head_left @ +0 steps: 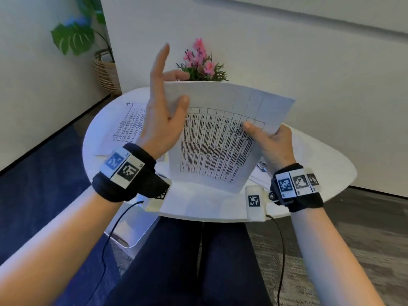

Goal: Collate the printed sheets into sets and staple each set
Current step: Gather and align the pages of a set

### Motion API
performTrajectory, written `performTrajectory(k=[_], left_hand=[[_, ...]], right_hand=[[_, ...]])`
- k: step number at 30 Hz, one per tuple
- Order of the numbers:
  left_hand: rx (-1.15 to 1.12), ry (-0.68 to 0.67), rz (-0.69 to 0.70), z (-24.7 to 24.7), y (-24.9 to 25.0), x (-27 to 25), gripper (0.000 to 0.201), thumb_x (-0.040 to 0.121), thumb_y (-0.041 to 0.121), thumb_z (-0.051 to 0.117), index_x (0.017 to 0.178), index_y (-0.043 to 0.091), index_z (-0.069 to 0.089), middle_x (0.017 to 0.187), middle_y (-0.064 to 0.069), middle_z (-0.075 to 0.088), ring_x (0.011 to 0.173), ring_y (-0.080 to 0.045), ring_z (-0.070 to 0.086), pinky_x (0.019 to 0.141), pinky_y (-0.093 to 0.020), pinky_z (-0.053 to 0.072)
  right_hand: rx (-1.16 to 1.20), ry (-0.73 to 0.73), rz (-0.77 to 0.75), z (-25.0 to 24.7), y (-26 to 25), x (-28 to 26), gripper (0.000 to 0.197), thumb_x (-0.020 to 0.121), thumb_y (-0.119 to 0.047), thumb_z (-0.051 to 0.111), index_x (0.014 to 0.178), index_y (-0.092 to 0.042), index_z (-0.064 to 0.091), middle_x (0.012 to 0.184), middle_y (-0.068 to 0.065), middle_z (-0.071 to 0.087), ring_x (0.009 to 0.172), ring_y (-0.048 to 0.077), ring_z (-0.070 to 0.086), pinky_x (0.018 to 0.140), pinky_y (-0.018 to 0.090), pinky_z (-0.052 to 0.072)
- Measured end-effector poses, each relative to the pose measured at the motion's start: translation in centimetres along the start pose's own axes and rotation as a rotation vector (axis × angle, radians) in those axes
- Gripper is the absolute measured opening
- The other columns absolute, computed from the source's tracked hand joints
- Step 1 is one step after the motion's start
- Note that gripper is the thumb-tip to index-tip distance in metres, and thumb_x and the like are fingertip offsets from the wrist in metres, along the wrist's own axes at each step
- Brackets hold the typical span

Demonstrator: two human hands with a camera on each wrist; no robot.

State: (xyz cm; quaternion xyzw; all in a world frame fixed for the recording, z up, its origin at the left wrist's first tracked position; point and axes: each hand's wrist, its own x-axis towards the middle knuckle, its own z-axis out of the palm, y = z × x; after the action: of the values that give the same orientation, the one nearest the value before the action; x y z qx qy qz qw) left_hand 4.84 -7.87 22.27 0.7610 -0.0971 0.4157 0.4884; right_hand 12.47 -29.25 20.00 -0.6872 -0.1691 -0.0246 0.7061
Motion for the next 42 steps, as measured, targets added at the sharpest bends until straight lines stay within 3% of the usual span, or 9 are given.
performTrajectory(k=[6,13,20,23,25,31,35,38,42], left_hand=[[0.229,0.011,0.020,-0.1,-0.5,0.4,0.034,0.093,0.005,0.049,0.127,0.010,0.050,0.115,0.000,0.054,0.099,0.002,0.050,0.085,-0.022,0.048],[-0.211,0.015,-0.410,0.1,-3.1,-0.7,0.065,0.075,0.022,0.079,0.128,0.012,0.044,0.120,-0.006,0.062,0.104,-0.014,0.065,0.082,-0.033,0.058],[-0.049,0.086,-0.310,1.0,-3.8,-1.7,0.041,0.082,0.022,0.073,0.117,0.023,0.052,0.109,0.009,0.064,0.103,-0.008,0.063,0.081,-0.020,0.053],[-0.025,0.029,-0.408,1.6,-5.3,-3.5,0.043,0.082,0.024,0.073,0.120,0.017,0.054,0.106,0.008,0.065,0.096,-0.005,0.064,0.074,-0.015,0.052],[-0.019,-0.025,-0.480,2.2,-6.3,-5.1,0.044,0.081,0.022,0.073,0.121,0.013,0.055,0.102,0.009,0.065,0.091,-0.004,0.065,0.070,-0.012,0.052],[0.045,-0.198,-0.714,2.6,-10.8,-9.6,0.042,0.080,0.030,0.074,0.117,0.017,0.059,0.104,0.003,0.070,0.096,-0.014,0.067,0.089,-0.043,0.054],[0.126,-0.273,-0.771,3.1,-12.1,-11.3,0.034,0.086,0.029,0.068,0.115,0.013,0.062,0.104,0.000,0.068,0.097,-0.017,0.066,0.089,-0.036,0.053],[0.149,-0.318,-0.856,3.4,-12.1,-11.5,0.036,0.090,0.036,0.062,0.114,0.010,0.065,0.104,-0.004,0.070,0.097,-0.021,0.066,0.086,-0.033,0.052],[0.153,-0.333,-0.873,3.2,-11.5,-10.6,0.031,0.095,0.032,0.055,0.115,0.010,0.065,0.107,-0.006,0.069,0.099,-0.023,0.064,0.090,-0.035,0.050]], right_hand=[[-0.010,0.005,-0.041,0.5,-0.1,0.2,0.015,0.077,-0.010,0.076,0.088,-0.018,0.069,0.092,0.004,0.073,0.087,0.019,0.070,0.074,0.034,0.058],[-0.083,-0.024,0.051,1.0,2.5,-0.9,0.021,0.073,-0.010,0.079,0.086,-0.023,0.068,0.083,-0.007,0.072,0.084,0.008,0.070,0.079,0.031,0.055],[-0.125,0.030,-0.035,0.8,2.3,-0.7,0.018,0.075,-0.018,0.078,0.086,-0.025,0.065,0.086,-0.011,0.069,0.084,0.004,0.068,0.079,0.030,0.055],[-0.171,-0.008,0.059,0.4,3.9,-1.1,0.019,0.075,-0.018,0.077,0.080,-0.026,0.061,0.079,-0.013,0.066,0.069,-0.009,0.063,0.073,0.024,0.053],[-0.177,-0.050,0.129,0.3,5.3,-1.9,0.020,0.075,-0.016,0.077,0.085,-0.022,0.062,0.084,-0.007,0.067,0.076,-0.001,0.065,0.078,0.029,0.054],[-0.251,-0.128,0.358,0.4,10.4,-4.0,0.033,0.072,-0.019,0.080,0.096,-0.014,0.058,0.088,0.000,0.066,0.079,0.012,0.063,0.078,0.034,0.056],[-0.338,-0.098,0.456,0.3,13.9,-4.7,0.075,0.066,-0.047,0.079,0.116,0.004,0.056,0.107,0.020,0.067,0.099,0.032,0.065,0.085,0.053,0.053],[-0.356,-0.082,0.557,-0.7,19.3,-4.0,0.126,0.045,-0.082,0.071,0.135,0.001,0.040,0.126,0.020,0.058,0.112,0.029,0.059,0.094,0.050,0.050],[-0.375,-0.071,0.545,0.6,14.3,-4.0,0.058,0.070,-0.052,0.075,0.093,-0.008,0.045,0.066,0.002,0.052,0.057,0.014,0.047,0.051,0.025,0.039]])
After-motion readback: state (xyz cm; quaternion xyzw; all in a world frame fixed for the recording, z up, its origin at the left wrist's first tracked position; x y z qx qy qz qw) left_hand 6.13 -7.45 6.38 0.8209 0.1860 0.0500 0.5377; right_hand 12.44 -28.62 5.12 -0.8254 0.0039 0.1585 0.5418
